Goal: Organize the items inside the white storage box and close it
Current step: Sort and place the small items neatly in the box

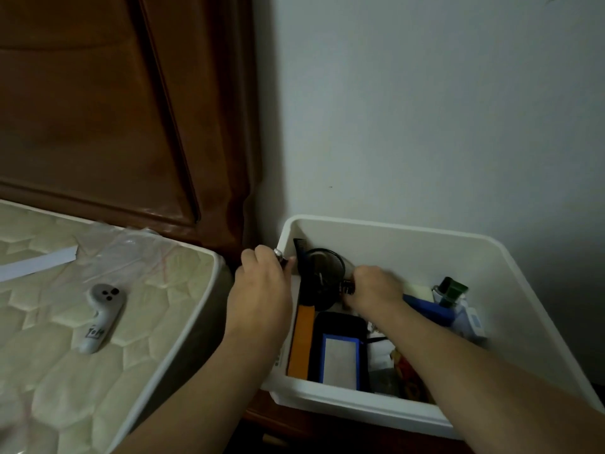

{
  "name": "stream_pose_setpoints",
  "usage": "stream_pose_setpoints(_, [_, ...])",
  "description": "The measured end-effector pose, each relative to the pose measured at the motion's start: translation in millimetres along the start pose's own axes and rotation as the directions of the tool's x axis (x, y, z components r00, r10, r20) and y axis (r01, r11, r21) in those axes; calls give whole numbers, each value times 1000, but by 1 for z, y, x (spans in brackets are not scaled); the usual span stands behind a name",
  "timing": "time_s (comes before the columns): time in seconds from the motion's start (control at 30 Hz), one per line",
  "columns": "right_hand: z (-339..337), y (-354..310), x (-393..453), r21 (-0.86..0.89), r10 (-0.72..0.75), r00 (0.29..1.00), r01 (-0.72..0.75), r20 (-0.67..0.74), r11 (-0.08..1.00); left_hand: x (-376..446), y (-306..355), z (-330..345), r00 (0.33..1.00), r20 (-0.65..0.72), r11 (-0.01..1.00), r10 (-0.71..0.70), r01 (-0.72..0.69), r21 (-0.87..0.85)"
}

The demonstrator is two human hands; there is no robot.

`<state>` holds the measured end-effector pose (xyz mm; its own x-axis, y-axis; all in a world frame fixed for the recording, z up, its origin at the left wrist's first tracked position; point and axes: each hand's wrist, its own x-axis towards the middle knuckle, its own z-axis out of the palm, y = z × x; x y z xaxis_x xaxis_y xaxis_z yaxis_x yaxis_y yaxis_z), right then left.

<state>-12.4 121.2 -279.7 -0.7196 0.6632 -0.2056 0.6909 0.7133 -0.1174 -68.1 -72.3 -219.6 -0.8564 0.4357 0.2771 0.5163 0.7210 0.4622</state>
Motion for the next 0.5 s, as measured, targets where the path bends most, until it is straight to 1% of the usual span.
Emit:
stream_pose_setpoints(0.07, [0,3,5,-41,-24,999,25,24,999,1,-1,2,1000,5,1000,9,-9,14])
stream_pose_setpoints(0.2, [-4,11,11,-68,-111,991,116,82,991,5,-7,8,997,15,996,-73,73,-48])
stream_pose_setpoints(0.3, [-5,14,12,-79,-131,982,143,134,987,7,-9,13,993,2,992,-122,122,-28])
stream_pose_setpoints(0.37, [-5,16,12,-61,-134,982,142,131,988,8,-9,14,993,-4,993,-117,117,16])
stream_pose_setpoints(0.5, [-5,17,12,-61,-136,986,142,93,988,9,-8,16,992,-4,992,-128,128,23])
